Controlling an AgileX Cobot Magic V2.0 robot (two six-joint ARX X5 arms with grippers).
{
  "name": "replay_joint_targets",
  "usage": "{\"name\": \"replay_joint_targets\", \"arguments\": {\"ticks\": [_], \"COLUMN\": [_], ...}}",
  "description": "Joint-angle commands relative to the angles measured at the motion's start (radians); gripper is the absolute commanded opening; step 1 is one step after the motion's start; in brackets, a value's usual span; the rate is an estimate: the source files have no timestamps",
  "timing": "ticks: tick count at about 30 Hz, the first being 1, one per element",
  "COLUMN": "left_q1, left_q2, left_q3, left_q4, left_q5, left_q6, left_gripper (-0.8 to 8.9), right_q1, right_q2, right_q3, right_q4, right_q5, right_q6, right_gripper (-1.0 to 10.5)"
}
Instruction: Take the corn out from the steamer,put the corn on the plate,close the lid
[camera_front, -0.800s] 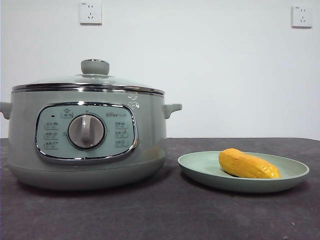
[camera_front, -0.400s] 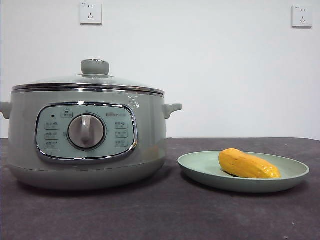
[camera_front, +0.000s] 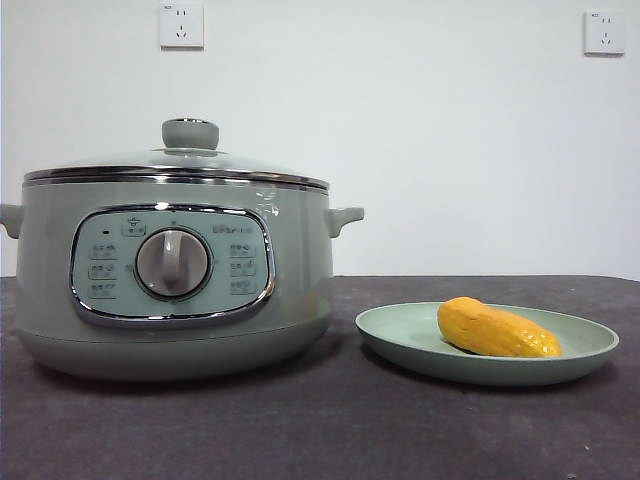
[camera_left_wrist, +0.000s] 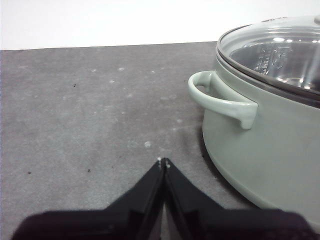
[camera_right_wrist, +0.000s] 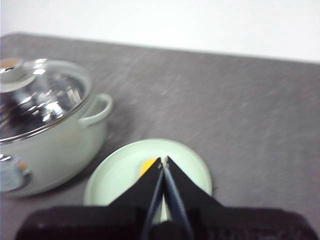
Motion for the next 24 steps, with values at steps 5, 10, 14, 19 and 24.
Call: {"name": "replay_joint_targets", "arguments": {"ticks": [5,10,14,19,24], "left_q1": [0.004,0.004,0.004,0.004,0.004], "left_q2": [-0.003,-0.003,-0.003,-0.003,-0.003], "left_q3": [-0.013,-0.013,-0.013,-0.013,-0.013], "left_q4": [-0.001,-0.001,-0.001,-0.001,-0.001], "left_q5": [0.002,0.002,0.002,0.002,0.002], "left_q6": [0.001,0.001,0.001,0.001,0.001], "left_gripper": [-0.03,-0.03,-0.03,-0.03,-0.03], "right_q1": [-0.204,-0.288,-0.313,-0.318,-0.318], "right_q2": [-0.155,-0.240,-0.283,-0.332,-0.357], "right_q3": [-0.288,-0.446,-0.521,-0.589,-0.591], "right_q4": [0.295,0.407,0.421,0.413,0.327], "right_q5": [-0.102,-0.104,-0.104,-0.104,-0.101], "right_q6": [-0.047,-0.042,-0.035,-0.005,0.008], "right_gripper": [0.0,0.0,0.0,0.0,0.0]}}
